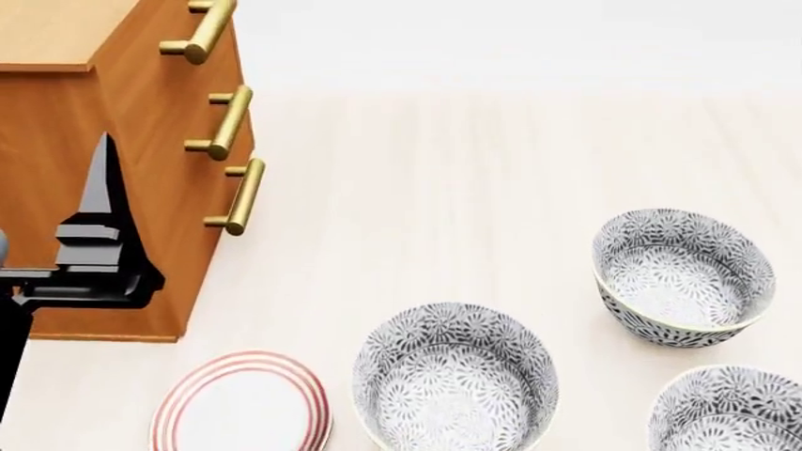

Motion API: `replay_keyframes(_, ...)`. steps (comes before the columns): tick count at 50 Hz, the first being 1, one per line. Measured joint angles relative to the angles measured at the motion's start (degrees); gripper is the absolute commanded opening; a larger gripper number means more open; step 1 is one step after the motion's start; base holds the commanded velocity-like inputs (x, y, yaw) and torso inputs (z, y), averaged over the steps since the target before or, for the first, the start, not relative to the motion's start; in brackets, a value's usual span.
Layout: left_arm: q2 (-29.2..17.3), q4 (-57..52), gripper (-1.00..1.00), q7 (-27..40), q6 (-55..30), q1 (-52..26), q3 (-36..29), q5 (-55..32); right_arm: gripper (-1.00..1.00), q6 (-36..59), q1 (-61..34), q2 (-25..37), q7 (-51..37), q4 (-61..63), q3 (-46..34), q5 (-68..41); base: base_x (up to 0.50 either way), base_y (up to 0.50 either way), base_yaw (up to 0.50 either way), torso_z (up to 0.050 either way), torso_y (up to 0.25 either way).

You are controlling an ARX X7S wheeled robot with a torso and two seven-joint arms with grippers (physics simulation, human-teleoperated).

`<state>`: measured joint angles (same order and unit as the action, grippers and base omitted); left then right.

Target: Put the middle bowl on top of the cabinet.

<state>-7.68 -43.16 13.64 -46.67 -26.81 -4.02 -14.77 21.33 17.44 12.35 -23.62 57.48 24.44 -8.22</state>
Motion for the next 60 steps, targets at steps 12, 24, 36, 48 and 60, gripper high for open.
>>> replay_keyframes(12, -0.3, 0.0, 1.0, 0.6, 0.0, 0.1, -0.1, -0.8, 1.0, 0.1, 0.5, 0.5, -0.8, 0.6, -0.3, 0.4, 0.16, 0.0, 0.0, 0.0, 0.001)
replay_keyframes(24, 0.0, -1.0, 1.0, 1.4, -1.2, 0.4, 0.5, -2.6, 1.0, 0.7, 0.9, 1.3, -1.7, 1.4, -0.5, 0.4, 0.0, 0.0, 0.0, 0.0, 0.0)
replay_keyframes(36, 4.3, -0.2, 1.0, 9.7, -2.1, 6.0, 0.2, -17.8, 1.0, -1.6, 4.3, 7.8, -9.3, 2.1, -2.6, -2.7, 0.0, 0.0, 0.0, 0.0, 0.0)
replay_keyframes(48, 5.7, 5.2, 1.0, 16.7, 3.9, 9.3, -1.1, -29.5, 1.0, -5.6, 9.4, 20.1, -23.4, 2.3, -6.7, -7.8, 0.0, 0.0, 0.0, 0.0, 0.0)
replay_keyframes(60, 5.5, 8.1, 1.0, 21.1, 4.7, 10.0, -6.0, -34.3, 1.0, -9.1, 13.2, 27.6, -31.5, 2.2, -8.8, -10.1, 0.0, 0.0, 0.0, 0.0, 0.0)
